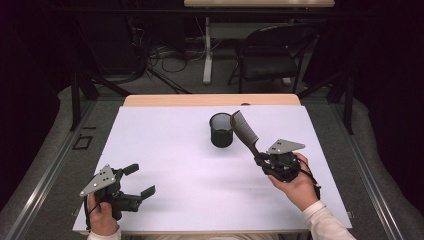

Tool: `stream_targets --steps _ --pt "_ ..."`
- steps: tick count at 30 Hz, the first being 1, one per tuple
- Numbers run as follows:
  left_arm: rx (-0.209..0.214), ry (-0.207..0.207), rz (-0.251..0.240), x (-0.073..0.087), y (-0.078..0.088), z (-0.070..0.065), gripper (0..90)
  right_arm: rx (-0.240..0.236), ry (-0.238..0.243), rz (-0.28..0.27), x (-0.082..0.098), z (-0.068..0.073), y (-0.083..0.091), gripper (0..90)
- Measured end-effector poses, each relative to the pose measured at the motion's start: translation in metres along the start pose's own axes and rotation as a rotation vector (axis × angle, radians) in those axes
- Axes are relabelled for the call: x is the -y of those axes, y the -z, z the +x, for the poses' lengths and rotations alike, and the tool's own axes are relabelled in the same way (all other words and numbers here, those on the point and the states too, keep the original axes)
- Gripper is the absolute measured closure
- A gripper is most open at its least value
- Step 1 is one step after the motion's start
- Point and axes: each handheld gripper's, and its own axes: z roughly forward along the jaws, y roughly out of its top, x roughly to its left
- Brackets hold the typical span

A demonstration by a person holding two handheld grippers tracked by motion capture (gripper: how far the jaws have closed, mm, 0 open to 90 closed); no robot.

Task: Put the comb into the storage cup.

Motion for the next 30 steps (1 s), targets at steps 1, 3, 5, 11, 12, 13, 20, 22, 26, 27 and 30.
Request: stream_targets --steps 1,3,5,11,12,13,20,22,26,27,30 --pt "-0.001 -0.001 0.000 0.000 0.000 0.000 1.1 -0.003 0.004 -0.002 -0.001 0.001 -0.001 73.2" --pt "0.000 0.000 -0.001 0.000 0.000 0.000 1.1 -0.007 0.008 -0.014 -0.002 0.003 -0.003 73.1" --pt "-0.002 0.002 0.000 0.000 0.000 0.000 1.1 -0.010 0.017 -0.022 -0.004 0.005 -0.005 73.2" --pt "0.000 0.000 0.001 0.000 0.000 0.000 1.1 -0.021 0.038 -0.063 -0.009 0.011 -0.009 73.1" --pt "-0.002 0.001 -0.001 0.000 0.000 0.000 1.1 -0.024 0.037 -0.073 -0.010 0.012 -0.010 73.1" --pt "0.000 0.001 0.000 0.000 0.000 0.000 1.1 -0.023 0.038 -0.082 -0.011 0.013 -0.011 73.2" --pt "0.002 0.001 0.005 0.000 -0.001 0.001 1.1 -0.041 0.041 -0.133 -0.018 0.019 -0.019 73.1" --pt "0.002 0.000 0.005 0.001 -0.001 0.001 1.1 -0.042 0.051 -0.146 -0.020 0.022 -0.022 73.1" --pt "0.002 0.003 0.005 0.001 -0.001 0.001 1.1 -0.047 0.073 -0.164 -0.025 0.028 -0.026 73.1" --pt "0.002 0.004 0.005 0.001 -0.001 0.001 1.1 -0.051 0.075 -0.164 -0.026 0.029 -0.026 73.1" --pt "0.004 0.005 0.006 0.001 -0.002 0.001 1.1 -0.057 0.075 -0.185 -0.029 0.032 -0.028 73.1"
